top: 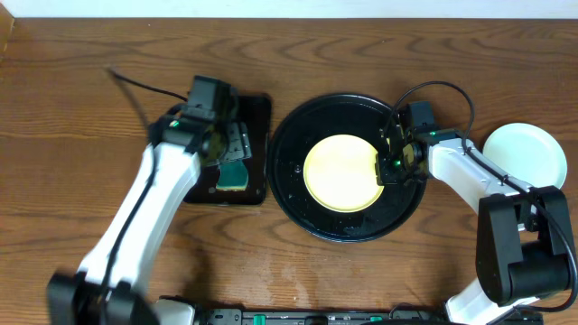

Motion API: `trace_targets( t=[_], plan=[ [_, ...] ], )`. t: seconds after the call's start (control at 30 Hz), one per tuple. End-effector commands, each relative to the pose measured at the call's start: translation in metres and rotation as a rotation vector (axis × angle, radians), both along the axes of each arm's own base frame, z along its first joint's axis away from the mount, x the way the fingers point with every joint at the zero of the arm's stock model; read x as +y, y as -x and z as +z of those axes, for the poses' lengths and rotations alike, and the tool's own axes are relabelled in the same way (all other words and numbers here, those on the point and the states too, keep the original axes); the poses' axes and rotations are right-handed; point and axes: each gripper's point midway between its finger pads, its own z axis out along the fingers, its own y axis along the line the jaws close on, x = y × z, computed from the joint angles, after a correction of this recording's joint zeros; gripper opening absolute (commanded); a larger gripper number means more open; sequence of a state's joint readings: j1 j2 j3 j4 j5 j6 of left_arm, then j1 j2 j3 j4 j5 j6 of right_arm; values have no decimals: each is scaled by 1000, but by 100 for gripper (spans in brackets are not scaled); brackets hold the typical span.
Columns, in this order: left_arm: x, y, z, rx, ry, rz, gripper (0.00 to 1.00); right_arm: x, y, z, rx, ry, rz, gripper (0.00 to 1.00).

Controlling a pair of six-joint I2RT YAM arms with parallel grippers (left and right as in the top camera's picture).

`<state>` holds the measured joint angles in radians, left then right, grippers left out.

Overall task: Clean dirty plates on tray and stack at the side
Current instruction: 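Return the sponge to the black tray with the left gripper, then lift the yellow plate off the round tray with the right gripper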

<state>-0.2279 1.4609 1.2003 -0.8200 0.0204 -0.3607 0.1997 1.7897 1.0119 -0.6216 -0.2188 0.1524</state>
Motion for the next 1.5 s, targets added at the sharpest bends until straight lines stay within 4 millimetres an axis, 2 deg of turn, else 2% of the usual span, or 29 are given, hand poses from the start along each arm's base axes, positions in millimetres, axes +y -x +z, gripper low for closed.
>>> trace_targets(
  t=[0.0, 0.17, 0.3, 0.47, 0.73, 0.93, 1.03, 1.33, 1.47],
  plan=[
    [3, 6, 34, -83, 12, -6, 80, 2, 3, 12, -12, -9, 12, 1],
    [4, 11, 56, -150, 27, -6, 80, -18, -11, 65, -169, 92, -32, 1],
    [4, 12, 58, -156, 28, -6, 81, -27, -17, 116, -339, 155, -38, 1],
    [4, 11, 58, -156, 28, -6, 81, -36, -22, 153, -500, 286, 27, 1],
    [4, 11, 58, -156, 28, -6, 81, -36, -28, 189, -671, 562, 107, 1],
    [4, 11, 58, -156, 28, -6, 81, -14, -25, 213, -787, 719, 161, 1],
    [4, 11, 58, -156, 28, -6, 82, -6, -19, 229, -849, 817, 159, 1],
    [4, 11, 58, -156, 28, -6, 82, 20, 3, 253, -954, 973, 217, 1],
    [4, 11, 58, -156, 28, -6, 82, 36, 14, 259, -996, 988, 249, 1]
  ],
)
